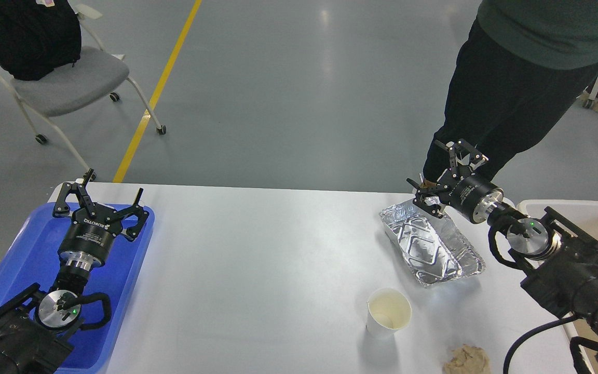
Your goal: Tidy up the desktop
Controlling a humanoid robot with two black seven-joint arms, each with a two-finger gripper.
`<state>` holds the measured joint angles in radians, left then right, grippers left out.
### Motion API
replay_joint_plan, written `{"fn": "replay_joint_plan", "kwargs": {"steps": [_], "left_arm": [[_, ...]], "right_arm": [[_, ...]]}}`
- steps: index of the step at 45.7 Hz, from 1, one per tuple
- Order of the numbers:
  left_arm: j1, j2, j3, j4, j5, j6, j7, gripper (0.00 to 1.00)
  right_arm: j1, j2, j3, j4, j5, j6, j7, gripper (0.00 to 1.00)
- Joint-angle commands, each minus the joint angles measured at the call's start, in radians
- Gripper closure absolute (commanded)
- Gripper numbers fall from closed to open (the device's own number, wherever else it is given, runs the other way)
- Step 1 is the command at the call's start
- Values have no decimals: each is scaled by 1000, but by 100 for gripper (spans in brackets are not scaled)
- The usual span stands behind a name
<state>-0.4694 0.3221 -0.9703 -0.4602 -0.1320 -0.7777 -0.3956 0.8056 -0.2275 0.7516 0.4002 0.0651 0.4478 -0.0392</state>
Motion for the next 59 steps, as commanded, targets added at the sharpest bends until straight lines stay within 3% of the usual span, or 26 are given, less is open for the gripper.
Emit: {"fn": "replay_joint_plan", "kwargs": {"steps": [1,23,35,51,59], "left_arm": [[0,0,4,0,0,0,0,1],[-2,2,5,0,2,0,1,1],[0,2,5,0,2,0,1,1],[0,3,4,0,0,0,1,1],[0,3,4,0,0,0,1,1]], "right_arm": [[0,-1,0,0,-2,0,-1,0],[1,-27,-8,60,-27,-9,-10,0],[27,-159,-156,190,-48,-47,-13,0],[219,-410,-549,431,-114,-50,-30,0],[478,-490,-949,531,-116,-47,-22,0]]}}
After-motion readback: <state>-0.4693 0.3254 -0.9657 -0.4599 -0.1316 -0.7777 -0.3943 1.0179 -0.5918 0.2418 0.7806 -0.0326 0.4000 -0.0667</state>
